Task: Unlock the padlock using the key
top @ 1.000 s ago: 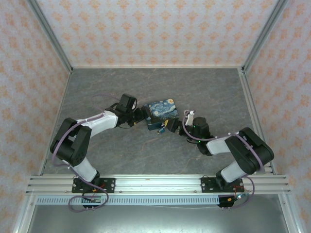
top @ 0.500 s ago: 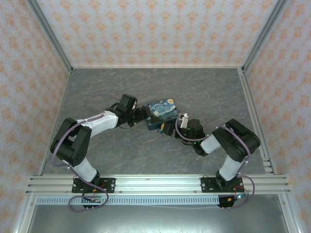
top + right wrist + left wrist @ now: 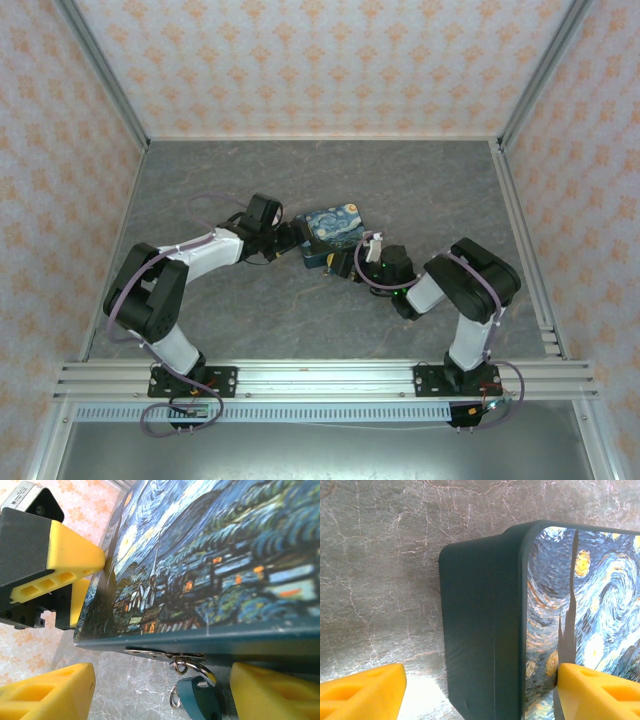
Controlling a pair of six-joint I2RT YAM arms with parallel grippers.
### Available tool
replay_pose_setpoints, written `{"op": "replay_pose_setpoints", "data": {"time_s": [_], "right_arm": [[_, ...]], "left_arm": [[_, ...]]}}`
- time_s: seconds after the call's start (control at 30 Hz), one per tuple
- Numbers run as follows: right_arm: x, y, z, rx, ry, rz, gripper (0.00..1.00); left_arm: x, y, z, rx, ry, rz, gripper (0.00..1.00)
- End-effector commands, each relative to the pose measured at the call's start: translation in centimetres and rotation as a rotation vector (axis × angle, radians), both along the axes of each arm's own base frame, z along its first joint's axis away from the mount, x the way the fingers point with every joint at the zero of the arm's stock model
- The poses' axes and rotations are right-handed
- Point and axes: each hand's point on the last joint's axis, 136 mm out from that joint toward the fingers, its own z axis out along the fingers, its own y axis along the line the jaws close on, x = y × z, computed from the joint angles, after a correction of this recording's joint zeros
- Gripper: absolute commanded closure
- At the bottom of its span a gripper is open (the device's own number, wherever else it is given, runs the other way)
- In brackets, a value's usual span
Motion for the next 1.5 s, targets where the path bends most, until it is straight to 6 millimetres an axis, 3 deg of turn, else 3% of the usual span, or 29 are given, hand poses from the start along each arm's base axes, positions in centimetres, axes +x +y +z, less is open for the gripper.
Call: {"op": "replay_pose_setpoints", "data": {"time_s": [0.0,1.1,1.47], "right_arm": [[0.31,0.94,1.21,0.045,-0.041,0.025,0.31],[-0.04,0.81,0.8,0.031,-0.014,0.029,0.7],[-0.03,0.69,0.53,0.019,0.0,0.023,0.96]], "left_arm": [[-3.68,1.98,-3.86,0.116,0.163,0.007,0.22],[-3.95,1.89,-4.07,0.122,0.17,0.006,0.22],[-4.04,1.95,-3.98,0.127,0.169,0.007,0.22]]}}
